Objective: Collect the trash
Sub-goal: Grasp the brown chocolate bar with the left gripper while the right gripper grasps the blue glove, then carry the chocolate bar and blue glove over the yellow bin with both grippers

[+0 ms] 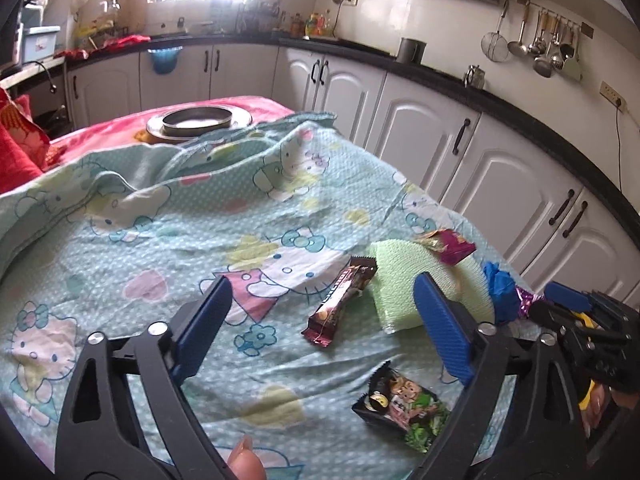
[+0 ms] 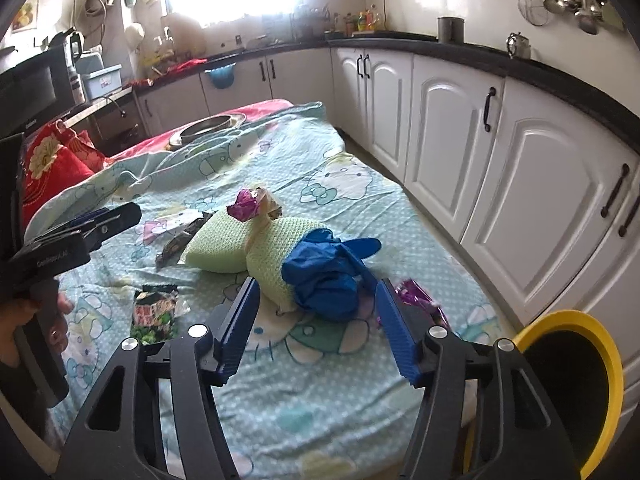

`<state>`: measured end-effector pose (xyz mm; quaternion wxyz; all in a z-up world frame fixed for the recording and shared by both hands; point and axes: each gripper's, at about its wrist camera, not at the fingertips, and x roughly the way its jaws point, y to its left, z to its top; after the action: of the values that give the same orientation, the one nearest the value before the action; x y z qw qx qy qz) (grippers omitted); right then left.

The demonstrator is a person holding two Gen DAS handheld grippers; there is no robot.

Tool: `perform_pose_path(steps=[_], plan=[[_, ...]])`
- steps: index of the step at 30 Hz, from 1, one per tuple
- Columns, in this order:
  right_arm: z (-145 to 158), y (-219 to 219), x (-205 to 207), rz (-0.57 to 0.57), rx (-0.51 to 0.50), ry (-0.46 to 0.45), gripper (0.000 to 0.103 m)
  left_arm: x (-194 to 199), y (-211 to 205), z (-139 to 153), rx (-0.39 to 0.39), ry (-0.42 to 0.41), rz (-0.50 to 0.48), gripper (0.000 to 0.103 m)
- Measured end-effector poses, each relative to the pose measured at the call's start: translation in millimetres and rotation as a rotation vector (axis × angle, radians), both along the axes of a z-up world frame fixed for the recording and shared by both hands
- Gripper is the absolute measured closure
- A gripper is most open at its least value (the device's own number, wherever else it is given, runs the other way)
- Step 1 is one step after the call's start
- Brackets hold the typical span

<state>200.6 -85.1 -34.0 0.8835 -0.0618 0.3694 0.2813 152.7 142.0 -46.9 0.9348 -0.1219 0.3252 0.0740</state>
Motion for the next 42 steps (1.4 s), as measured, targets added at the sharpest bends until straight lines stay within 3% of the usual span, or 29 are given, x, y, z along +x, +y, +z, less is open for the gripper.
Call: perform_pose_path(steps=[4,10,15,23,31,42], plan=[[-5.2,5.7,13.3,0.000,-0.006,0.032,0.050,14.2,5.2,-11.1,-0.041,0.042,-0.043,0.040],[-16.1,12.0,28.2,0.003,-0.010,0.082,0.057,33.9,7.2,-27.9,-0.091,0.109,-0.092,0.055],[-26.6,12.1,31.8,0.010,-0.002,0.130,0.083,43.4,7.4,-39.9,-0.127,0.147,-0.123,0.063],[-28.5,1.3,18.0,0.014,0.030,0.152,0.093,44.4,-1.4,-43.5,-0.120,0.156,-0.172,0.091],[-30.5,-2.1,-5.5,0.034,0.037,0.158,0.097,38.6,-2.0,-46.2,-0.120,0.164,-0.186,0.093],[-29.8,-3.1,-36.3,0.068,0.049,0.161,0.100,14.3,11.1,-34.4,-0.138,0.107,-0.119,0.095]])
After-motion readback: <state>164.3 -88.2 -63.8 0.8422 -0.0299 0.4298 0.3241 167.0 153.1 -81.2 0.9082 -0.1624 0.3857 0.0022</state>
